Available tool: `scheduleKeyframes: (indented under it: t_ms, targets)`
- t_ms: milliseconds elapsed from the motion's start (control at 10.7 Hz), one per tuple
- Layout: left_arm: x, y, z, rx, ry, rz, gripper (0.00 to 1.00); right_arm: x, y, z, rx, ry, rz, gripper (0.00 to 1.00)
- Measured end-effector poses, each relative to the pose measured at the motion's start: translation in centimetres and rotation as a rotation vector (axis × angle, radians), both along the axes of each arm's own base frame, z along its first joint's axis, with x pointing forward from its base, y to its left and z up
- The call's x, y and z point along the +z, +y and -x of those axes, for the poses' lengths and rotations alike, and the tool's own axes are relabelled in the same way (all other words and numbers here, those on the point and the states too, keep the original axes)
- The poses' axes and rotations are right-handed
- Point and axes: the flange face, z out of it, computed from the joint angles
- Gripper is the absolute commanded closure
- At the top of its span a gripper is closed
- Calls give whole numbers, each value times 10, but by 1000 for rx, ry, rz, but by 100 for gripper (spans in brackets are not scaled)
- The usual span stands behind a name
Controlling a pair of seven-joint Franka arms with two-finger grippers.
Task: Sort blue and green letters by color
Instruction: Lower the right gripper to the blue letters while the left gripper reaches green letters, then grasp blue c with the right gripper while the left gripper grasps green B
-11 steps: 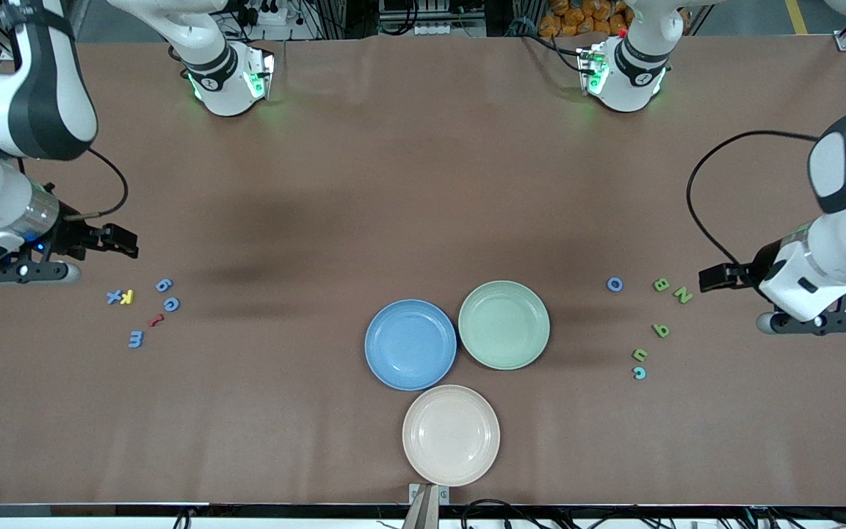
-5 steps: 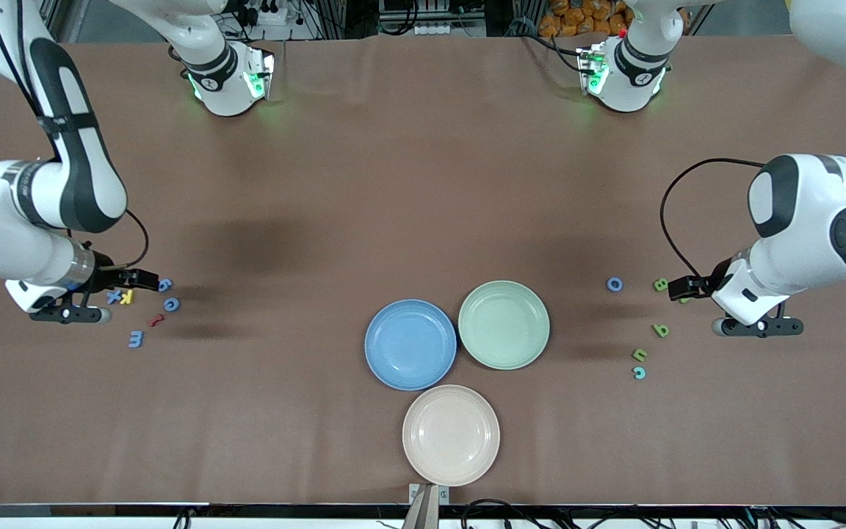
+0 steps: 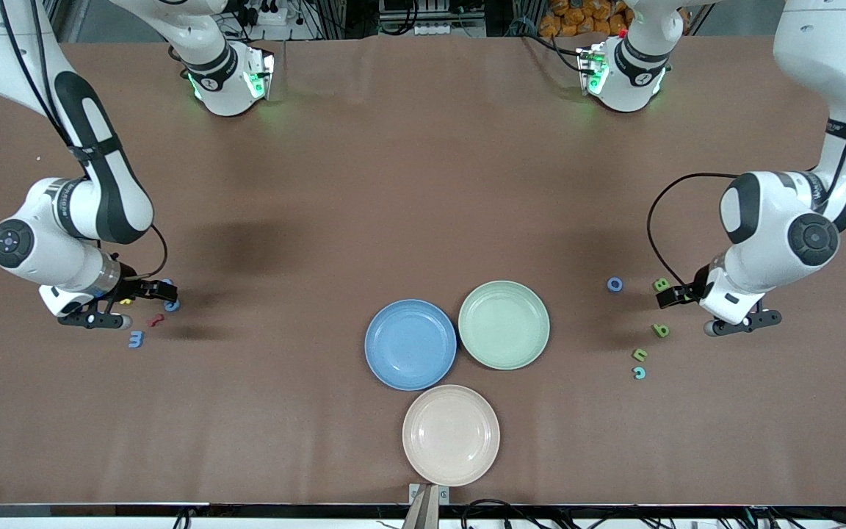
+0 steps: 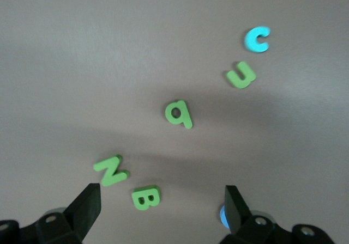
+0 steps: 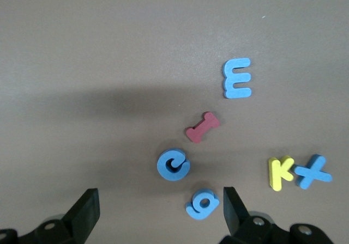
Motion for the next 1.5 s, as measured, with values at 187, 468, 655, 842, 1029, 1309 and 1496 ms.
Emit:
scheduleKeyframes:
  t_ms: [187, 468, 655, 842, 1029, 1309, 1496]
  targets:
    - [-25, -3, 5, 90, 26, 3, 0, -17, 0, 2, -3, 13, -2, 0]
    - [-58, -3, 21, 168, 35, 6, 0, -44, -1, 3, -17, 18, -2, 0]
    - [-71, 0, 32, 190, 43, 5, 0, -56, -3, 5, -24, 21, -2, 0]
    - [-78, 12, 39, 218, 41, 6, 0, -61, -4, 4, -43, 22, -2, 0]
    - [-86, 23, 48, 239, 38, 7, 0, -62, -4, 5, -48, 23, -2, 0]
    - [-91, 28, 56, 269, 37, 7, 0, -63, -5, 5, -52, 25, -3, 43]
    - [-90, 26, 59, 279, 28, 8, 0, -65, -5, 6, -52, 29, -3, 99]
